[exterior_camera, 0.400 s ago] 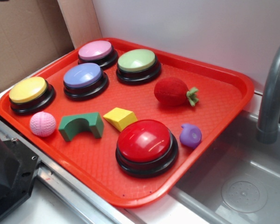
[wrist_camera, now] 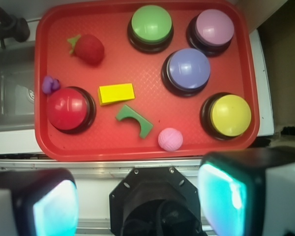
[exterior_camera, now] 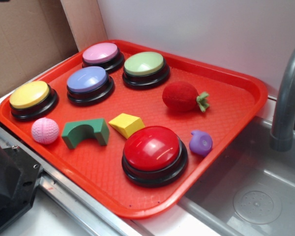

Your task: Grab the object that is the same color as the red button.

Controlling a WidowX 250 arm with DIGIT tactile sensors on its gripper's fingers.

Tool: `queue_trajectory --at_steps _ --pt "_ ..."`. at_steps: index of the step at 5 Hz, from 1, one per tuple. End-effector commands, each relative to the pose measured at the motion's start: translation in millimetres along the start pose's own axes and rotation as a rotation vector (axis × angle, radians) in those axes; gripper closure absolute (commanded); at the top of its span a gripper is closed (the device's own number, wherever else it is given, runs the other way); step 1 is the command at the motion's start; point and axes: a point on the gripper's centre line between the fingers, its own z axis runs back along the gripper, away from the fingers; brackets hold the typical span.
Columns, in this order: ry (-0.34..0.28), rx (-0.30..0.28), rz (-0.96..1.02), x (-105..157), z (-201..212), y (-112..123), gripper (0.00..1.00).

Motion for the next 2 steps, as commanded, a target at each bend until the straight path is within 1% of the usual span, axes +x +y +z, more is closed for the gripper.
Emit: queue_trajectory --at_steps 1,2 --pt "-0.082 0.028 -0.19 47.7 -25.2 -17.1 0.0" --pt "-0.142 0.053 -0.312 75.1 -47.4 -32.4 0.0"
